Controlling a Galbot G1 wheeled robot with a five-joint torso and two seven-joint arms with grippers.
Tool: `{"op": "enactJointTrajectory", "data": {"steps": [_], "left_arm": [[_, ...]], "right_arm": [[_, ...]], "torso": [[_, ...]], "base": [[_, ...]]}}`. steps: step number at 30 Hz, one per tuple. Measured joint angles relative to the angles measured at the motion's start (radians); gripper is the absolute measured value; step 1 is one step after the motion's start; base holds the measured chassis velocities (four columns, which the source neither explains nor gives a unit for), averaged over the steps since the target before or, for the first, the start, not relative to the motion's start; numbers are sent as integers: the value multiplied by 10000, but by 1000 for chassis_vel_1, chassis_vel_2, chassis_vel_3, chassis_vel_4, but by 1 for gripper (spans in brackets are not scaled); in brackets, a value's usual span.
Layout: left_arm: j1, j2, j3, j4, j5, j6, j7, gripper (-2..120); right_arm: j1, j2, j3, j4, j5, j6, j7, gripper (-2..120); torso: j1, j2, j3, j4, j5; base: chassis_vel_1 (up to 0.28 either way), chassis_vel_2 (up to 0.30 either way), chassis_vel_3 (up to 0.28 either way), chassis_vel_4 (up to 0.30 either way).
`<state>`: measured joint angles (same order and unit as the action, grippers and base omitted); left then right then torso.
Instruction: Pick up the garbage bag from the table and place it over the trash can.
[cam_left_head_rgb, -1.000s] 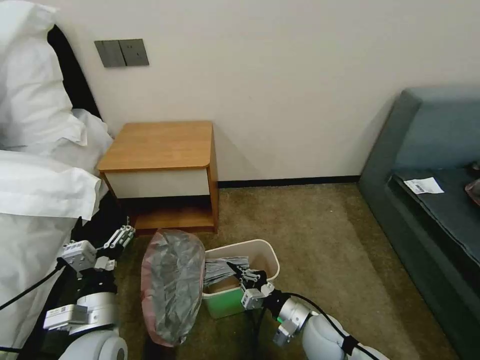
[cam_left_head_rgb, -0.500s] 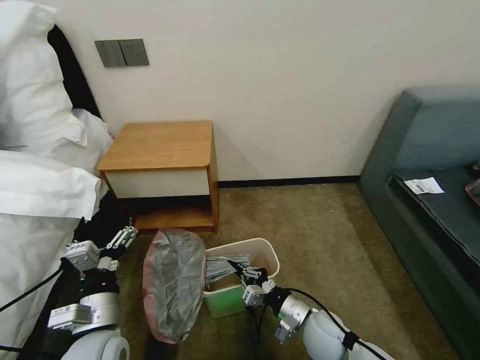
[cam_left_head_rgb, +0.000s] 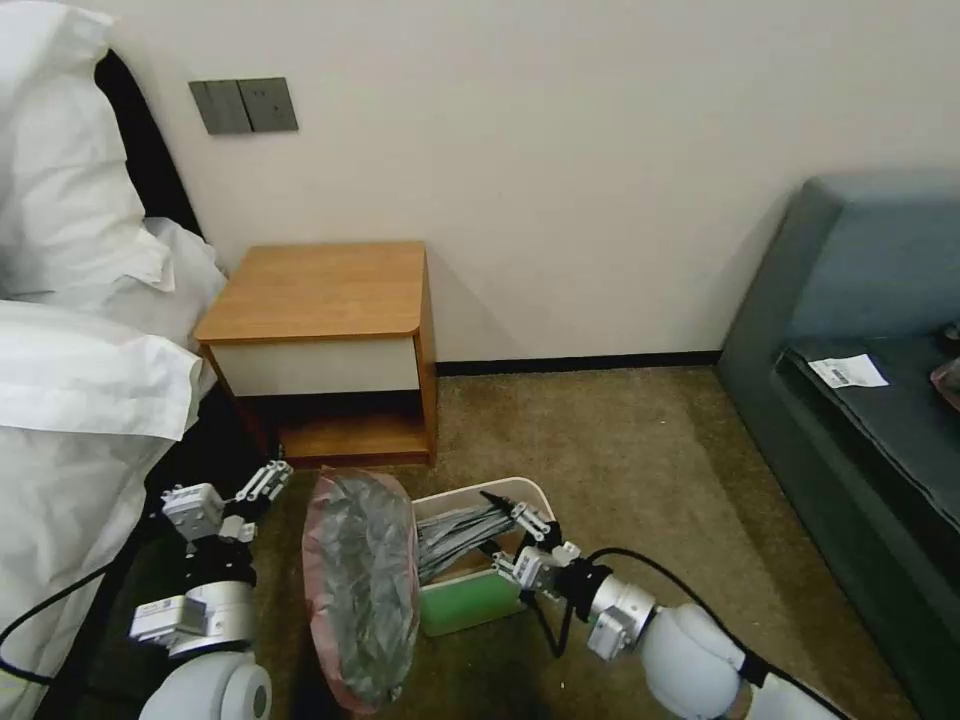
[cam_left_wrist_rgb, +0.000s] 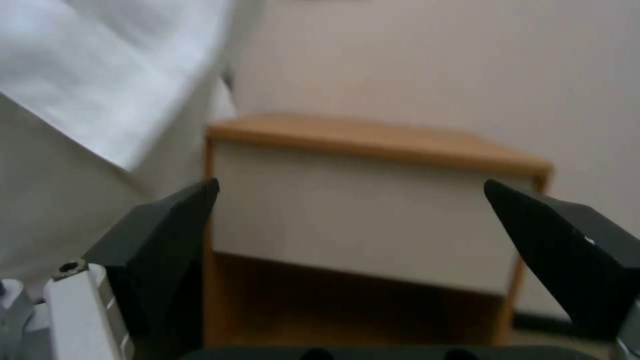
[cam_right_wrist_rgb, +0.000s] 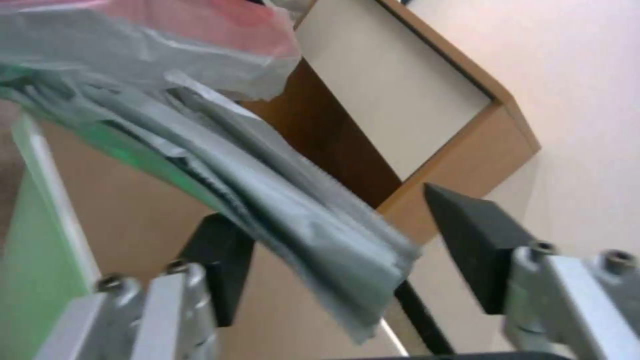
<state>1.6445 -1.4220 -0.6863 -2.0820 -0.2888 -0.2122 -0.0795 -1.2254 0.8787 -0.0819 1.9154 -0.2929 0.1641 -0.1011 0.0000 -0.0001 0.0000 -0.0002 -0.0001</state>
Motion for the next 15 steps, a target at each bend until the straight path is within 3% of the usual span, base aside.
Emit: {"op": "enactJointTrajectory", "data": {"steps": [3, 7, 11, 15], "left_arm": [[174, 502, 157, 54, -92, 34, -28, 99], [162, 429, 234, 123, -46, 28, -30, 99], [168, 311, 460, 137, 75, 25, -30, 99], [228, 245, 677, 136, 209, 10, -28, 99]], "right_arm": [[200, -140, -109, 13, 781, -291, -253, 81], [826, -245, -727, 87, 1690, -998, -312, 96], [1383, -233, -1087, 89, 2118, -1572, -503, 100], [2068, -521, -1413, 494, 3552, -3265, -795, 100]], "torso": [[0, 0, 0, 1, 2], [0, 0, 0, 2, 2], [0, 0, 0, 3, 1], [0, 0, 0, 3, -1]], "base": [[0, 0, 0, 0], [0, 0, 0, 0], [0, 0, 0, 0], [0, 0, 0, 0]]}}
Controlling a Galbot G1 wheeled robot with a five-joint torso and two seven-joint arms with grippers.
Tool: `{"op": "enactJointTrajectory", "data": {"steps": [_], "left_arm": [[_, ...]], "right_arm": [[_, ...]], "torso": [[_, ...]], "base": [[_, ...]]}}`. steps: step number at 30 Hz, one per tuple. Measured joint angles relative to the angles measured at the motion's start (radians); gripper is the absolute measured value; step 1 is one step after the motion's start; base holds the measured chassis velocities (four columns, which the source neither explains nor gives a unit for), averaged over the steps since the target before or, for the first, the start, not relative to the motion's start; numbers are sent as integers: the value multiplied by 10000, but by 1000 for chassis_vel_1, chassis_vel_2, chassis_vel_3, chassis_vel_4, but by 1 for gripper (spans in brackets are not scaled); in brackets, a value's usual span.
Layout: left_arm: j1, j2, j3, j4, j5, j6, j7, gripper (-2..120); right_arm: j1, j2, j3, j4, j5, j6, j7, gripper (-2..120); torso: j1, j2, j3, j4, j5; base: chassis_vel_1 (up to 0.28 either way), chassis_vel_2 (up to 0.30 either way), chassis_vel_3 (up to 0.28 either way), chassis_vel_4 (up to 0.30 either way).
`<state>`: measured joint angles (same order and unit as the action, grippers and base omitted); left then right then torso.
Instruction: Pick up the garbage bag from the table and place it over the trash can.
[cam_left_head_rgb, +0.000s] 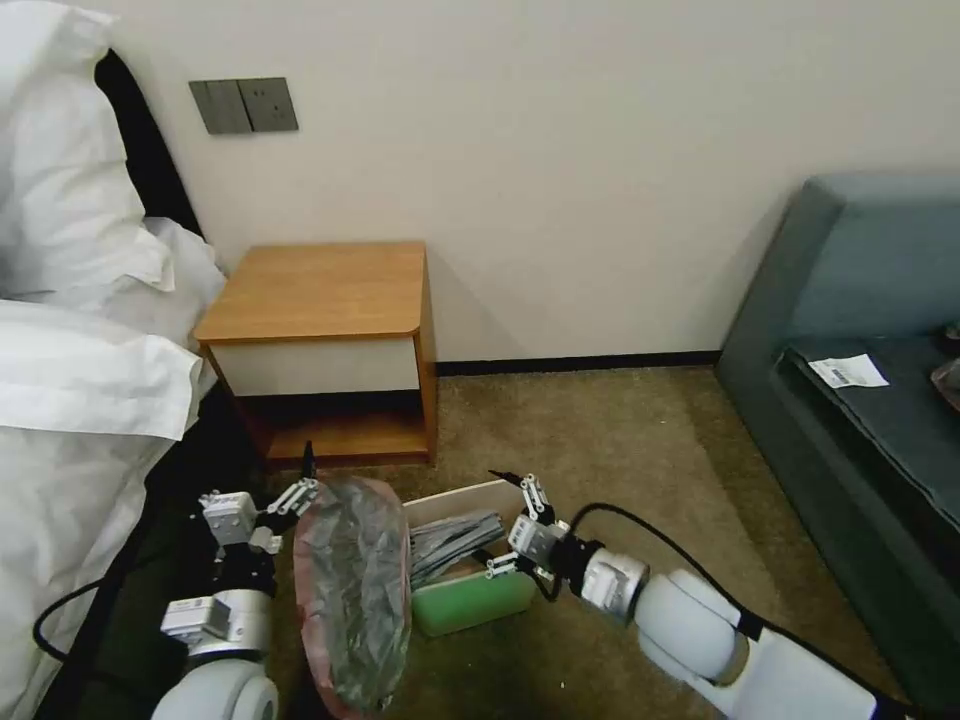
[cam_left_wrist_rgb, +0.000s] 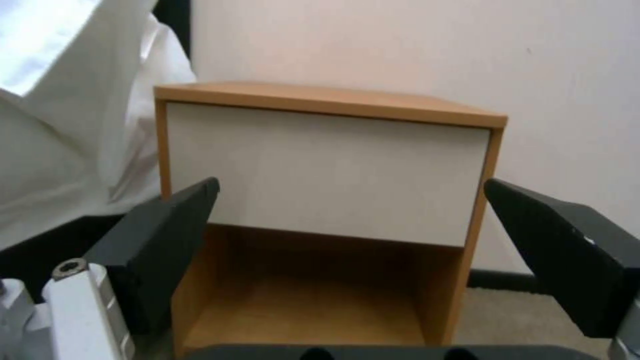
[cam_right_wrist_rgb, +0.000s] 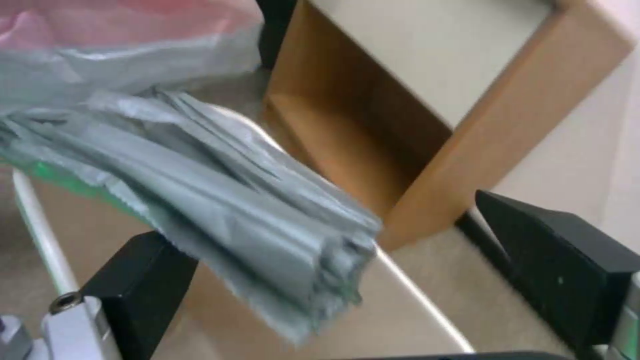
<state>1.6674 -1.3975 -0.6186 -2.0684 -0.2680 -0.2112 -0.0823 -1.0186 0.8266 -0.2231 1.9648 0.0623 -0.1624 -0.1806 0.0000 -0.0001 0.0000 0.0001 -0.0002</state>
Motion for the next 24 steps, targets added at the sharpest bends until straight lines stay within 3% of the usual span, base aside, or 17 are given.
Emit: {"op": "enactJointTrajectory", "data": {"steps": [8, 11, 17, 24], "left_arm": [[38, -120, 15, -17, 75, -54, 11, 99], [47, -169, 11, -74, 110, -58, 16, 99], [49, -178, -9, -116, 117, -59, 20, 99], [-65, -133, 0, -185, 82, -2, 22, 99]], "right_arm": [[387, -466, 148, 63, 529, -803, -422, 100], [387, -768, 272, 285, 1346, -1125, -578, 100], [223, -1307, 615, 639, 2155, -1155, -725, 100], [-814, -1889, 1912, 1414, 2619, -939, -889, 100]], "torso": [[0, 0, 0, -1, 2], [0, 0, 0, -1, 3], [0, 0, 0, -1, 3], [0, 0, 0, -2, 3]], "base": [[0, 0, 0, 0], [0, 0, 0, 0], [0, 0, 0, 0], [0, 0, 0, 0]]}}
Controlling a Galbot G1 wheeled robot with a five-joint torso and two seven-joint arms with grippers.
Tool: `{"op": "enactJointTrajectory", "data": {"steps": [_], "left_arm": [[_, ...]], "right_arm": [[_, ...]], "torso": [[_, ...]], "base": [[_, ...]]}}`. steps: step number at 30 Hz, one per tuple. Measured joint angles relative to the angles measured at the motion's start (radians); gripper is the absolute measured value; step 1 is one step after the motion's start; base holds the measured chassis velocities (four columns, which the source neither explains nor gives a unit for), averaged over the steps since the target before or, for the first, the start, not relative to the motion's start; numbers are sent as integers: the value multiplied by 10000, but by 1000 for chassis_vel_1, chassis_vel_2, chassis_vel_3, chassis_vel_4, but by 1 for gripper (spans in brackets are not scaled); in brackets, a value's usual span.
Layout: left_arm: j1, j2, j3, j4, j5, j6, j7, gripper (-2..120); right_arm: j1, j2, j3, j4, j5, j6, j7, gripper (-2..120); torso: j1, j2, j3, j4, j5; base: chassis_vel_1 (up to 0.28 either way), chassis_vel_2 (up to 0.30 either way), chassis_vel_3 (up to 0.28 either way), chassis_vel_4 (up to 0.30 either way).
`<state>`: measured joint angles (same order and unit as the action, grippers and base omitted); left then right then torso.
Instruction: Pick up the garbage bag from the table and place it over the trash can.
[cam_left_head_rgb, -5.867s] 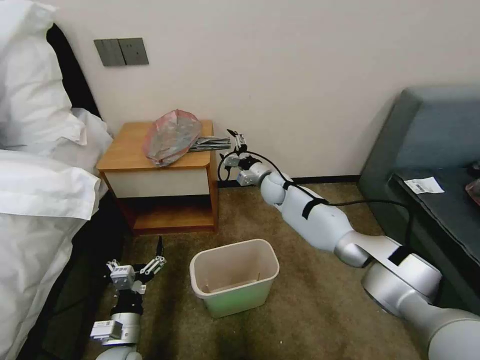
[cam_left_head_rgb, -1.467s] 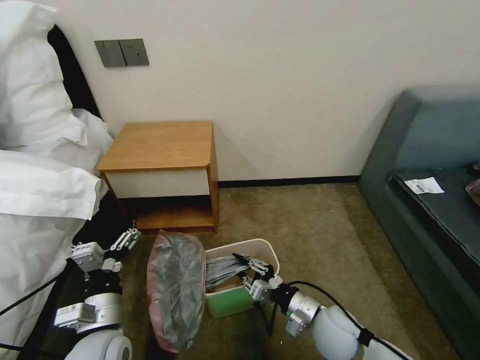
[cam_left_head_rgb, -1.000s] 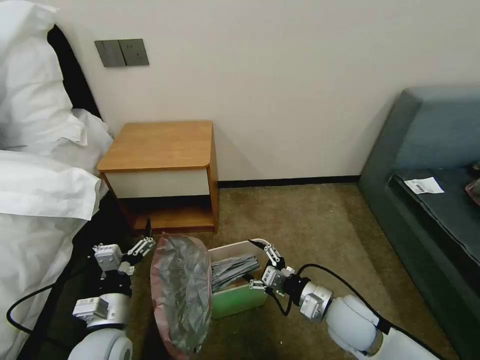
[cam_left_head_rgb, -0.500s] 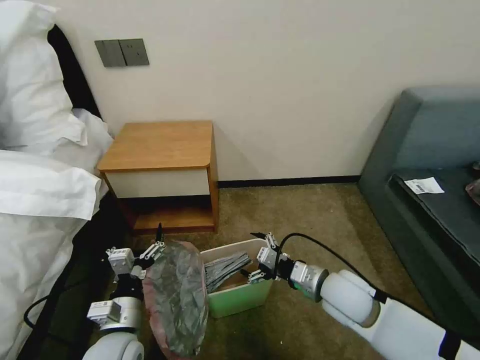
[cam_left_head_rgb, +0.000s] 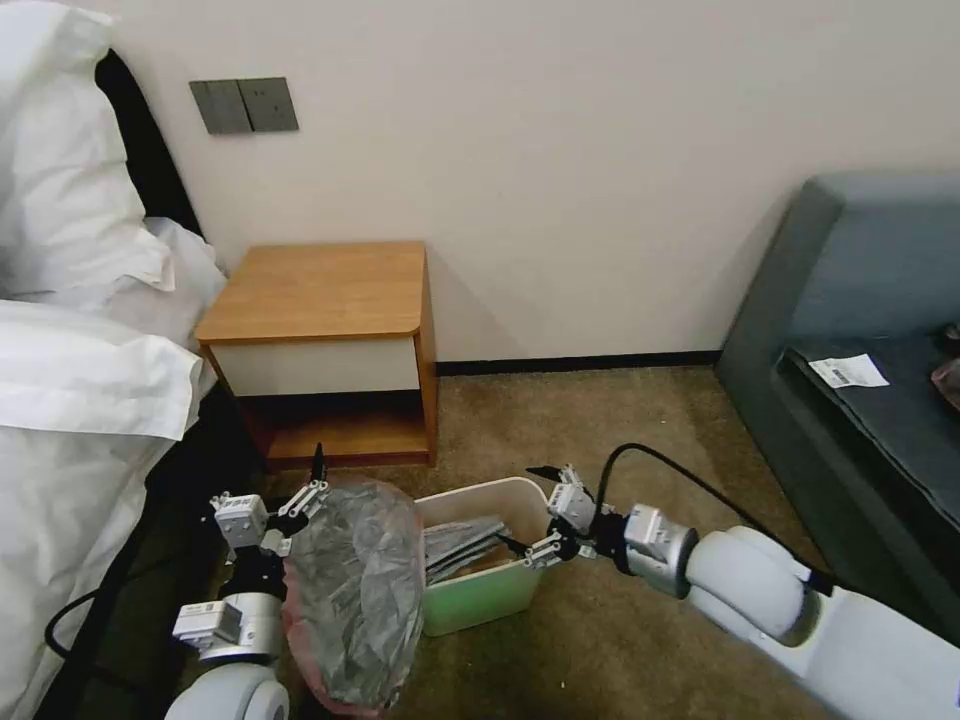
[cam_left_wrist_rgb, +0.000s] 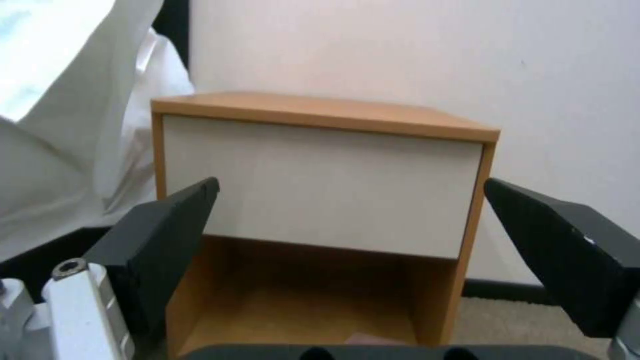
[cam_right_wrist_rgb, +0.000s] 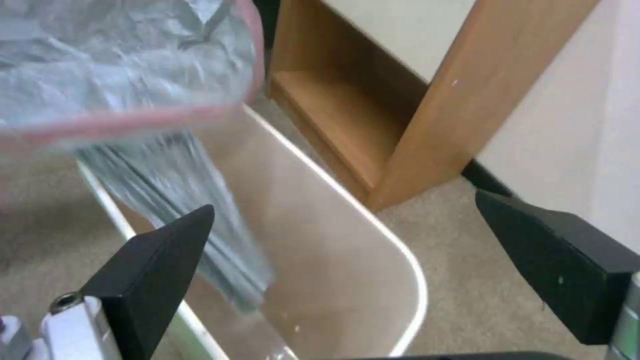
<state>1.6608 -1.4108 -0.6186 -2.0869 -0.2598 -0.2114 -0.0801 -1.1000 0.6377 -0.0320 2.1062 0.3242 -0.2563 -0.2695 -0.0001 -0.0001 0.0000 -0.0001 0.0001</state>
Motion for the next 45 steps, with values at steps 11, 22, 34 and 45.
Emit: {"op": "enactJointTrajectory", "data": {"steps": [11, 22, 34, 45], "left_arm": [[496, 381, -54, -1317, -1318, 798, -113, 99], [947, 555, -124, -2551, -1438, 1220, -118, 99], [1584, 1796, 1094, -4209, -6553, 4635, -346, 95], [1563, 1344, 2033, -3002, -5628, 3950, -240, 93]], "right_arm": [[-1120, 554, 1768, 1100, 84, 462, -14, 100], [-1080, 3000, 999, 620, -447, 617, 608, 100], [-1247, 3983, 1170, 80, -1020, 1395, 728, 100], [-1701, 4141, 1365, -25, -1290, 1939, 439, 100]], "torso": [[0, 1, -1, 0, -2], [0, 1, -1, 2, -1], [1, 1, -1, 1, -2], [0, 1, -1, 1, -1]], "base": [[0, 0, 0, 0], [0, 0, 0, 0], [0, 0, 0, 0], [0, 0, 0, 0]]}}
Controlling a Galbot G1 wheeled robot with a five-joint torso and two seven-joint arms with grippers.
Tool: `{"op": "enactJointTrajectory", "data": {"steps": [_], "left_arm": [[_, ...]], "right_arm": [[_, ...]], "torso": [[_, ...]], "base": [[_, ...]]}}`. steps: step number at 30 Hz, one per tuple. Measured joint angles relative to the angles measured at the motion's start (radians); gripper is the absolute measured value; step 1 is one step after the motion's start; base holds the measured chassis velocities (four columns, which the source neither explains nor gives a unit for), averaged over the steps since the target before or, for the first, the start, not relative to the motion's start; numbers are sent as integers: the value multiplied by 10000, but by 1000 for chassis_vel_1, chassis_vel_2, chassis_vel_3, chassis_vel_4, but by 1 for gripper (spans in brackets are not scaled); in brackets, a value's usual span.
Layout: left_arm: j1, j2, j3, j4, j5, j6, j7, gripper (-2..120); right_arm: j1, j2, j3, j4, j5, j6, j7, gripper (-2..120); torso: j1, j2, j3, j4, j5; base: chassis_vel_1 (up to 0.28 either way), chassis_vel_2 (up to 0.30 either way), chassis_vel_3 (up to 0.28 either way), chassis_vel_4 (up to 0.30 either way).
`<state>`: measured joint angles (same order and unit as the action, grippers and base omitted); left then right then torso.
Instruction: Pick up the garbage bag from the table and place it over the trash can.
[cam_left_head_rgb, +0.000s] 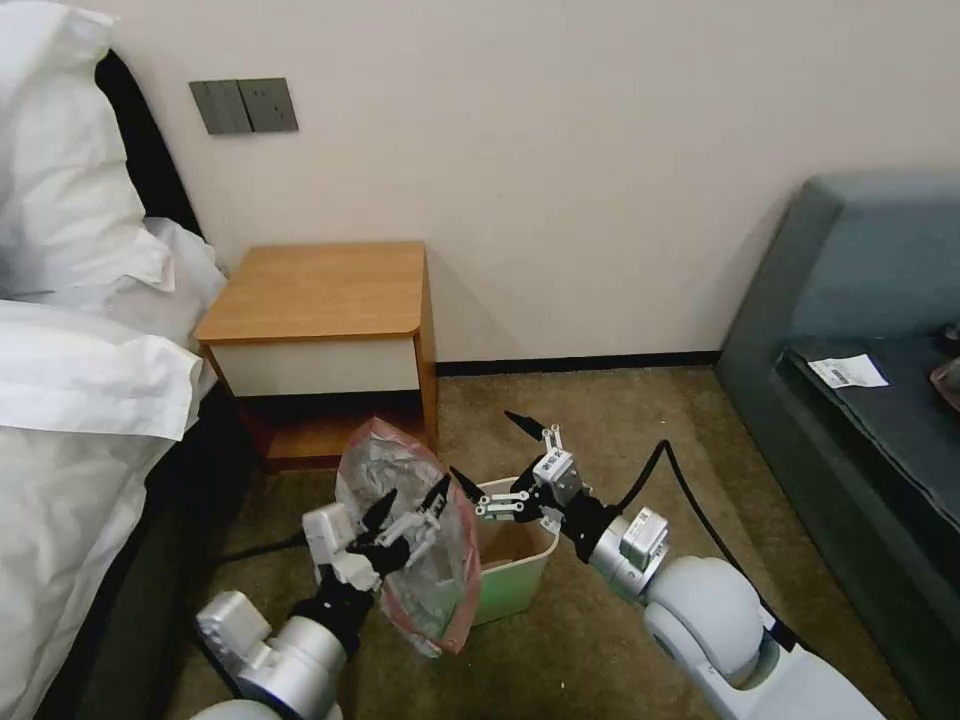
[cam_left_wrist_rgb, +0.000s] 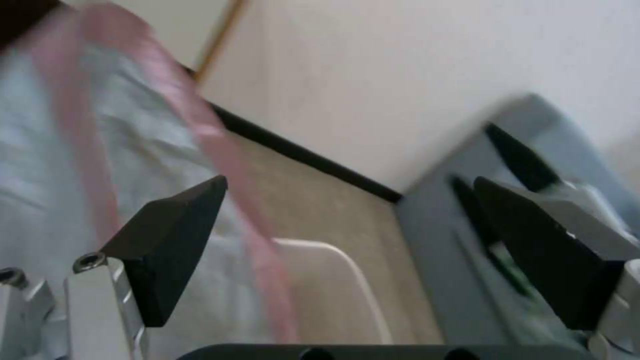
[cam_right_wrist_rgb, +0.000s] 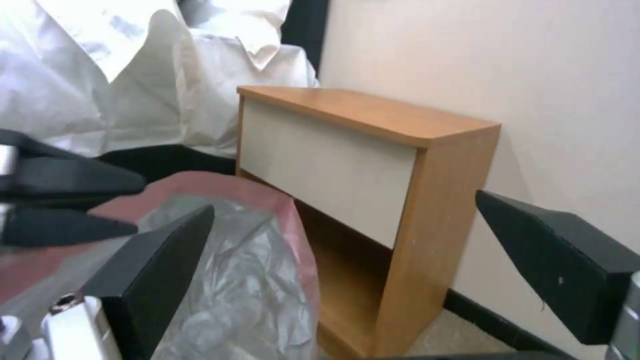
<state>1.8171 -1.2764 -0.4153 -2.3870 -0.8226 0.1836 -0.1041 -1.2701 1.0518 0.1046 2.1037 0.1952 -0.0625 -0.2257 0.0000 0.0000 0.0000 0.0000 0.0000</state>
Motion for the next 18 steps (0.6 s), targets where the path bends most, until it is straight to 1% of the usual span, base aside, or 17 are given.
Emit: {"op": "enactJointTrajectory", "data": {"steps": [2, 5, 6, 8, 9, 12, 13, 16, 18], "left_arm": [[-5, -17, -19, 32, 42, -47, -17, 93], [-71, -185, -240, 254, 335, -388, -154, 93], [-71, -185, -240, 254, 335, -388, -154, 93], [-222, -387, -502, 605, 547, -562, -366, 93], [-222, -387, -502, 605, 547, -562, -366, 93], [-375, -531, -704, 1026, 537, -581, -577, 94], [-375, -531, -704, 1026, 537, -581, -577, 94], [-520, -616, -779, 1520, 516, -370, -759, 95], [-550, -625, -783, 1638, 543, -319, -780, 95]], "right_arm": [[-8, 6, 1, -9, -7, 12, -7, 100], [-76, 67, 3, -82, -65, 125, -64, 100], [-76, 67, 3, -82, -65, 125, -64, 100], [-145, 112, -3, -135, -114, 258, -143, 100], [-145, 112, -3, -135, -114, 258, -143, 100], [-251, 134, 73, -135, -124, 398, -207, 100], [-251, 134, 73, -135, -124, 398, -207, 100], [-467, 197, 241, -139, -130, 571, -253, 100], [-538, 214, 279, -140, -136, 626, -277, 100]], "torso": [[0, 0, 0, 0, 0], [0, 0, 0, 0, 1], [0, 0, 0, 0, 1], [0, 0, 0, 0, 1], [0, 0, 0, 0, 1], [1, 0, 0, 0, 0], [1, 0, 0, 0, 0], [1, 0, 0, 0, -1], [0, 0, 0, 0, 0]], "base": [[0, 0, 0, 0], [0, 0, 0, 0], [0, 0, 0, 0], [0, 0, 0, 0], [0, 0, 0, 0], [0, 0, 0, 0], [0, 0, 0, 0], [0, 0, 0, 0], [0, 0, 0, 0]]}}
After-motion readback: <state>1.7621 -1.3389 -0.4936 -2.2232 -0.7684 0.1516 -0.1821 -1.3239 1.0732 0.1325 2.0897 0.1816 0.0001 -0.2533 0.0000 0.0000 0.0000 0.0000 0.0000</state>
